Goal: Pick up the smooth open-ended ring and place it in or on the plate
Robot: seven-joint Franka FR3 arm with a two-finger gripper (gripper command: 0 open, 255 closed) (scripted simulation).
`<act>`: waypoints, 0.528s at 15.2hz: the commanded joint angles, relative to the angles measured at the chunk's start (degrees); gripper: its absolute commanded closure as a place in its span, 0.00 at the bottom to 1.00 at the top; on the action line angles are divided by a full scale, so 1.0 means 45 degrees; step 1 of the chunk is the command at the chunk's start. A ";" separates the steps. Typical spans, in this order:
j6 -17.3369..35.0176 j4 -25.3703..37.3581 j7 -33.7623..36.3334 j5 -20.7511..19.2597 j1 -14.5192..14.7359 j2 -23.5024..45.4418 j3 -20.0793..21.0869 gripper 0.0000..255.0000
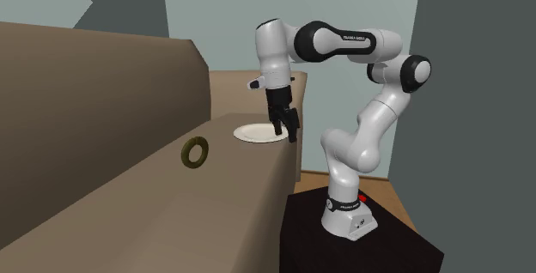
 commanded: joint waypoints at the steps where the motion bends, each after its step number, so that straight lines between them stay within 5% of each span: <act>1: 0.0000 0.0000 0.0000 0.0000 0.0000 0.0000 0.0000 0.00; 8: 0.1100 0.2341 -0.2735 -0.1055 0.0463 0.3371 -0.1015 0.00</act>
